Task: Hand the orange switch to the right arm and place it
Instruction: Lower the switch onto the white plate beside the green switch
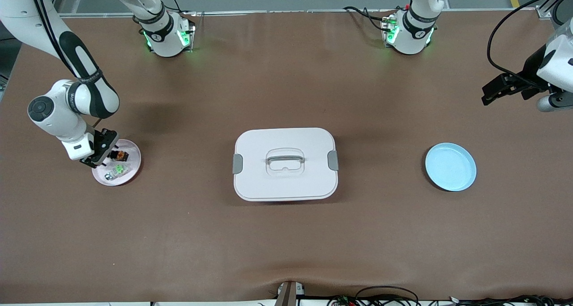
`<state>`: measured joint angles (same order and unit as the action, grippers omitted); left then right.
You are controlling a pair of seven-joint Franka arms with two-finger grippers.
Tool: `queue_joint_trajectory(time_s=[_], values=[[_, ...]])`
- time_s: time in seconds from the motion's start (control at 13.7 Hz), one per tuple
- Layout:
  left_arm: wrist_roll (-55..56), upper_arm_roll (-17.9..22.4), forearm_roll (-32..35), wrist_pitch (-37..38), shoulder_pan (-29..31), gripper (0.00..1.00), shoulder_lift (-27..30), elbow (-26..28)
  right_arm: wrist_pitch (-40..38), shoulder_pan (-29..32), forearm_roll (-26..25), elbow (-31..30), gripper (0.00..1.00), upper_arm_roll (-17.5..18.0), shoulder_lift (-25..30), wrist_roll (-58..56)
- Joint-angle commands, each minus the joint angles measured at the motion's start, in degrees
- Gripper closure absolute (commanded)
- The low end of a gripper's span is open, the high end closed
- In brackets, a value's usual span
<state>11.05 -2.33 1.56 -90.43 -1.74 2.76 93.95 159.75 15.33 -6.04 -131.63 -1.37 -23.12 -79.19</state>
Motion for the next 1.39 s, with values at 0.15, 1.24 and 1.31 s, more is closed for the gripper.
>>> queue_joint_trajectory(time_s=[0.15,1.24,1.31], values=[[-0.94,-0.04,-0.86,0.34,-0.11,0.00,0.14,-0.26,0.48,1.10,-1.25,-0.03,0.00,1.02,0.80,-0.26],[-1.21,0.05,-0.77,1.49,0.42,0.00,0.49,-0.44,-22.80,-1.88,-0.20,14.82,0.00,1.46,1.33,-3.70],[-1.30,0.05,-0.77,1.49,0.51,0.00,0.58,-0.44,-23.77,-2.76,-0.20,14.83,0.00,1.37,2.72,-1.69]])
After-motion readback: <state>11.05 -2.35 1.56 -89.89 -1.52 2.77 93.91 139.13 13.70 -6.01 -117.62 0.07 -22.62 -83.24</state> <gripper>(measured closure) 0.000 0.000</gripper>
